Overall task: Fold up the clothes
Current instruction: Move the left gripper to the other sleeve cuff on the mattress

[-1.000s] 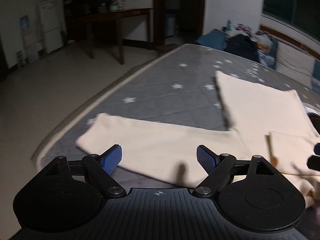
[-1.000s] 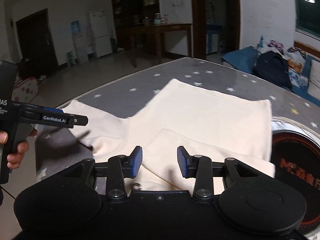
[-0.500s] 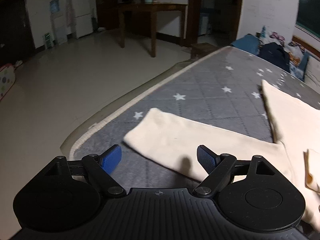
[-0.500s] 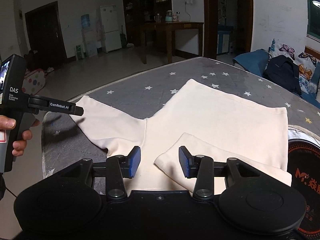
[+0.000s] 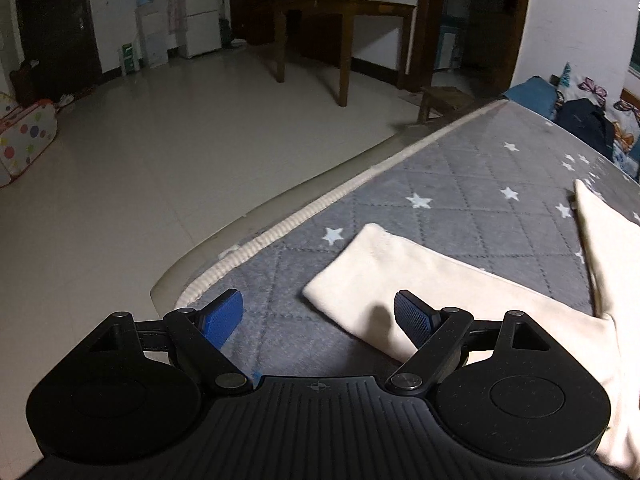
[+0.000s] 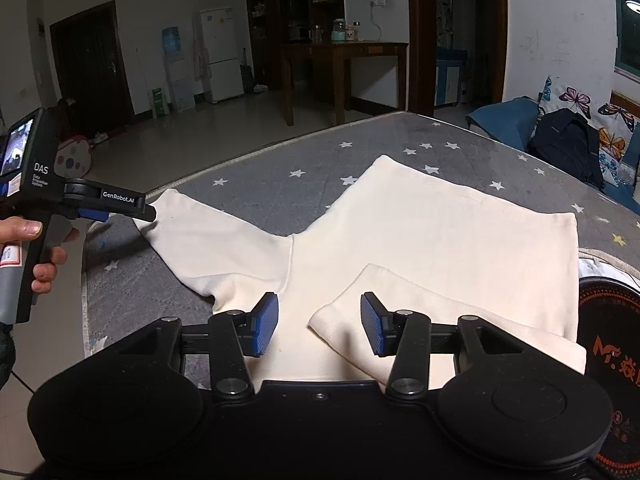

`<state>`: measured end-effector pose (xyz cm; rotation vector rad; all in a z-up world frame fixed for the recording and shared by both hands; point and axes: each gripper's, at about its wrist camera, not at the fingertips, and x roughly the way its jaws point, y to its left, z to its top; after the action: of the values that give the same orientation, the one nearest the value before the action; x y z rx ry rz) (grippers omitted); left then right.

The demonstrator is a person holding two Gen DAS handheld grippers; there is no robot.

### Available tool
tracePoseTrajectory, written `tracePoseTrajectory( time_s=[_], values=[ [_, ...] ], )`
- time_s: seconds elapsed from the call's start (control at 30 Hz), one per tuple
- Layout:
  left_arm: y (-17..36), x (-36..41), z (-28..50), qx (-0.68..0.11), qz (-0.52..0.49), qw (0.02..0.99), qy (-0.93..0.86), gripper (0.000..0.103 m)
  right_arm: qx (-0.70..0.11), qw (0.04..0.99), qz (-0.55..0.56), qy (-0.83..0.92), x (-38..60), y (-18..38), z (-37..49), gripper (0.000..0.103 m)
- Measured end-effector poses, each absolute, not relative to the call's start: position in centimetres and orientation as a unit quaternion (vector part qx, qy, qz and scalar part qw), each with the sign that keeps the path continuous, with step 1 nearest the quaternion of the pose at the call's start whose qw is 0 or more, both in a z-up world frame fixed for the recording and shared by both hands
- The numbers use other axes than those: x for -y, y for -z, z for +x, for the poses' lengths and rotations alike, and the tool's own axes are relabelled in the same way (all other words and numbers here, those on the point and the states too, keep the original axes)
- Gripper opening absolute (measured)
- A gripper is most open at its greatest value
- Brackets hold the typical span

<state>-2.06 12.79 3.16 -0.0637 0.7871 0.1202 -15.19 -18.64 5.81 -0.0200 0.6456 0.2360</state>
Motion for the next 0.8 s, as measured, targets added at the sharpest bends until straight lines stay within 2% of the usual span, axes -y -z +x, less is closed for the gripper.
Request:
tracePoseTrajectory(
  time_s=[0.43, 0.63, 0.7, 0.8],
  values=[
    [-3.0, -14.0, -1.4, -0.391, -0.042, 0.917, -0.071, 0.082, -0.316, 0.941, -0.007, -0.117, 18.6, -5.8, -14.9, 0.049],
    [-2.6, -14.3, -0.9, -0.389, -0.048, 0.918, -0.069, 0.067, -0.315, 0.942, -0.006, -0.119, 18.6, -5.8, -15.1, 0.049],
    [-2.6, -14.4, -0.9, -0.387, -0.050, 0.918, -0.070, 0.058, -0.314, 0.942, -0.007, -0.120, 18.5, -5.8, -15.2, 0.049],
    [-2.7, -14.9, -0.7, -0.387, -0.074, 0.917, -0.063, 0.037, -0.313, 0.942, -0.008, -0.124, 18.4, -5.8, -15.2, 0.049]
  ],
)
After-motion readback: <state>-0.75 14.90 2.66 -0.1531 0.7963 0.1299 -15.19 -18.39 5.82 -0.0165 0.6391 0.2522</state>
